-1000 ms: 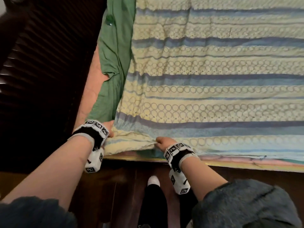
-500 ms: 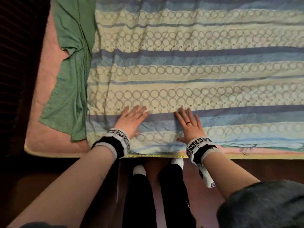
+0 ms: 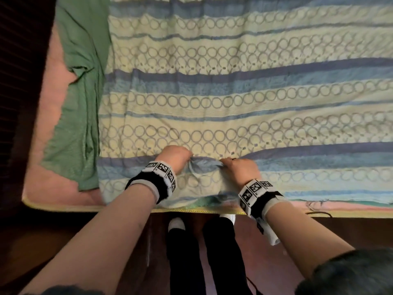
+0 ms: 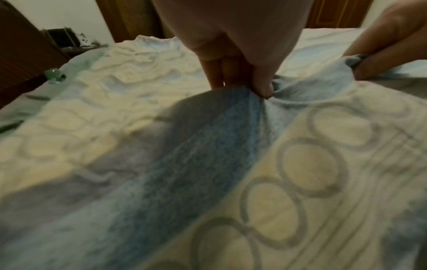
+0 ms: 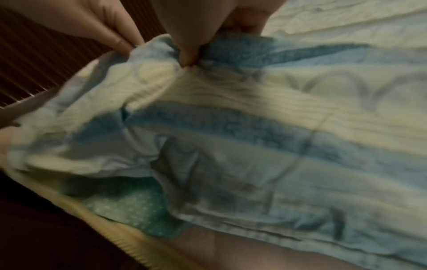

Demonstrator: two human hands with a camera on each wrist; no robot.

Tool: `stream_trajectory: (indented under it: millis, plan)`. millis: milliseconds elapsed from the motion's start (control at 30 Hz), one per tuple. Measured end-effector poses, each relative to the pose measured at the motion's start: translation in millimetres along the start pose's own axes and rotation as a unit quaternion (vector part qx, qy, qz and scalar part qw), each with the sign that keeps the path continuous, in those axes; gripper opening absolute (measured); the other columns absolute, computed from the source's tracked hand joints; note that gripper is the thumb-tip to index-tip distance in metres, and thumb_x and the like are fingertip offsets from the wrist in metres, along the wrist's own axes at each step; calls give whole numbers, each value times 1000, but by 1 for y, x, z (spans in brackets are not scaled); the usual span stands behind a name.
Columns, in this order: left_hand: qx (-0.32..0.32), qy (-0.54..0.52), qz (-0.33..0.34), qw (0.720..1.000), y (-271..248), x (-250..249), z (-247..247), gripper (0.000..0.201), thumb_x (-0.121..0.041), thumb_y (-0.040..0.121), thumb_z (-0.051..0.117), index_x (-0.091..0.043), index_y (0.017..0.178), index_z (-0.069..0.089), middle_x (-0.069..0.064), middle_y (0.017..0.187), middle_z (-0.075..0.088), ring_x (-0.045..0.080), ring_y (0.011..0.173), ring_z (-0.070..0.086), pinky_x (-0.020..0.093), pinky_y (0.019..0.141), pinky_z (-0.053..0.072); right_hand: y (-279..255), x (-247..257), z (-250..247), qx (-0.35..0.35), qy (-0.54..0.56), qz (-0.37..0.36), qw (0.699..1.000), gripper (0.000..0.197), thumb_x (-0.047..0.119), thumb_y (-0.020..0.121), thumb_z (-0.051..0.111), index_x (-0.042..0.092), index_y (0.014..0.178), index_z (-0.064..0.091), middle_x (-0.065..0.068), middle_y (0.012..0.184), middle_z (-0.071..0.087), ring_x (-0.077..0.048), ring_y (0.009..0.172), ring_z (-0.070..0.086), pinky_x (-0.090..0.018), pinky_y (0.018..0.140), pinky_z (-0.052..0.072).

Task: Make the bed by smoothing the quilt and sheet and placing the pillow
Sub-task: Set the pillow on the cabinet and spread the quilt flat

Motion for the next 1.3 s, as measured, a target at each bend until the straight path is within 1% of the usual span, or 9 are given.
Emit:
stream_trajectory:
  millis: [233,367,567,667,800,900,1033,1133,1300]
  plan:
    - [65,-56,-35,996,-18,1,12,33,-11,95,46,-17,123,63,11,124,63,29,113,60,35,94,47,-22,10,13,70,54,-2,996,38,36,100,35,29,135,47,-10,128,61,-30,114,59,-37,87,49]
    - [0,-199,-76,977,-6,26,0,27,-20,97,44,-13,118,59,12,123,62,30,113,58,35,94,45,10,17,-8,100,-6,-82,992,42,46,99,31,28,129,54,-7,126,62,-27,115,58,-35,91,44]
    - [-233,-342,-279,866,-62,174,25,43,5,87,49,2,130,51,27,132,48,40,123,47,39,107,35,27,56,-37,-43,78,-121,989,64,47,92,42,26,149,20,4,158,18,-18,144,23,-36,116,17]
    - [-247,-407,-374,796,-83,231,51,43,2,90,51,5,133,47,33,134,45,42,126,44,40,107,33,39,105,-22,-34,92,-154,983,75,38,91,52,22,151,12,2,161,3,-20,149,5,-35,120,4]
    - [-148,-493,-418,749,-81,257,86,66,-29,92,56,-4,146,28,23,147,38,36,135,38,40,112,31,59,162,-10,-15,86,-152,985,72,25,93,49,20,152,6,1,161,-5,-20,149,-6,-35,120,-4]
    - [-105,-515,-401,750,-69,257,92,69,-36,92,54,-1,146,29,22,144,45,31,134,43,35,110,32,75,193,-6,12,70,-143,987,73,31,95,47,19,152,3,1,161,-8,-20,149,-10,-41,119,-9]
    - [-141,-539,-367,745,-56,260,91,46,-27,91,58,6,124,56,19,95,75,17,87,69,23,77,48,92,213,3,37,35,-111,992,78,30,94,49,20,152,-3,1,160,-12,-22,148,-12,-46,117,-11]
    - [-135,-514,-374,760,-62,267,93,46,-24,87,65,5,122,55,25,122,61,34,113,58,34,94,43,95,232,7,47,15,-107,993,80,31,93,49,22,151,-5,1,160,-14,-22,148,-14,-47,117,-13]
    - [-62,-550,-332,764,-53,262,113,70,-27,85,67,-2,141,35,19,143,46,31,132,45,35,109,35,105,249,12,40,-20,-84,995,83,36,93,48,23,151,-10,0,159,-20,-25,147,-18,-51,116,-13]
Point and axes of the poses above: each hand's wrist, its own y-axis towards the middle knuckle, its own z-axis out of the palm, x = y × z, the point moved 9 cm from there along y, towards the middle knuckle
